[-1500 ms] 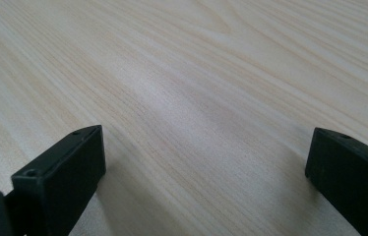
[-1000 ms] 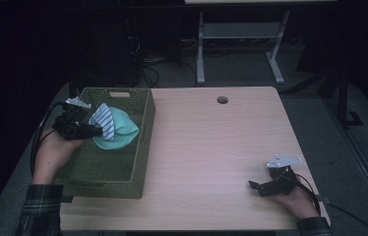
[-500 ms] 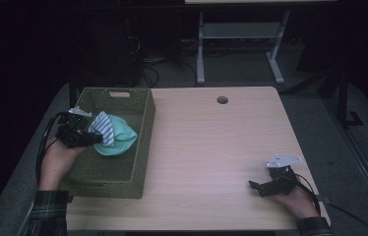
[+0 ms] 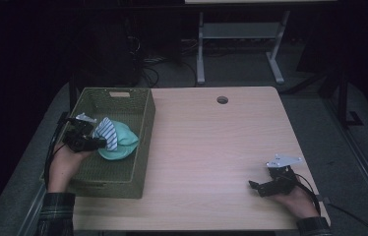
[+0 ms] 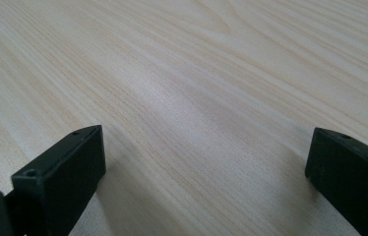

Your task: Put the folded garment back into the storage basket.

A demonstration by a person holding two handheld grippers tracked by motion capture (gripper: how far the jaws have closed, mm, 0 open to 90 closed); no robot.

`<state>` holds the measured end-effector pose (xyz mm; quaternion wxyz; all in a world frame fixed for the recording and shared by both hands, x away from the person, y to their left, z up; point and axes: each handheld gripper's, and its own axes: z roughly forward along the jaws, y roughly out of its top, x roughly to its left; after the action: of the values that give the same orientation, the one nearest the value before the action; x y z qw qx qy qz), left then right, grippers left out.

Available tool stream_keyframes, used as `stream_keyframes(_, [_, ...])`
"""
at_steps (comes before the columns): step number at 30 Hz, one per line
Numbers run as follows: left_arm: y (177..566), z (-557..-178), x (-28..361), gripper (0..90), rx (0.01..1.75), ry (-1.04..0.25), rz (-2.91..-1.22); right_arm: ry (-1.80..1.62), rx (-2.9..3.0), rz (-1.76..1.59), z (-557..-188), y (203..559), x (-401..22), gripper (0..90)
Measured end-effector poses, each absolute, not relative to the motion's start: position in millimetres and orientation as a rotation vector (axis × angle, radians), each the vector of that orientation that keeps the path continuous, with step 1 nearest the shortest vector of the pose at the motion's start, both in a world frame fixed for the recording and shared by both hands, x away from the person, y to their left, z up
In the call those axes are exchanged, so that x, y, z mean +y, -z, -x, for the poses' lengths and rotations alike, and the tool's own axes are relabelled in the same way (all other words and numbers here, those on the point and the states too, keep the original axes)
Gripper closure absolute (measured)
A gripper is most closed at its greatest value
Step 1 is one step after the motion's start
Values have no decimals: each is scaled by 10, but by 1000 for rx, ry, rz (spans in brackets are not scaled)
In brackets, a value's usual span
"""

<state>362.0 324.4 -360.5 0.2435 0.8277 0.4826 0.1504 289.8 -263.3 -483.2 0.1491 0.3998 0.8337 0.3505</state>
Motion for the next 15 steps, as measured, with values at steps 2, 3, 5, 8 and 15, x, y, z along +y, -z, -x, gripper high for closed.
stream_keyframes(2, [3636, -3628, 3250, 765, 1322, -406, -2266, -1007, 2396, -1150, -2898, 4832, -2633, 15])
stream_keyframes(3, [3659, -3633, 3255, 765, 1326, -405, -2267, -1007, 2396, -1150, -2898, 4832, -2633, 15])
stream_keyframes(5, [3706, -3641, 3256, 764, 1334, -398, -2265, -1008, 2396, -1149, -2898, 4832, -2633, 15])
stream_keyframes(8, [3765, -3661, 3256, 764, 1335, -390, -2282, -1008, 2397, -1147, -2899, 4833, -2634, 15])
stream_keyframes(15, [3858, -3689, 3246, 764, 1346, -372, -2302, -1008, 2397, -1147, -2899, 4832, -2634, 15])
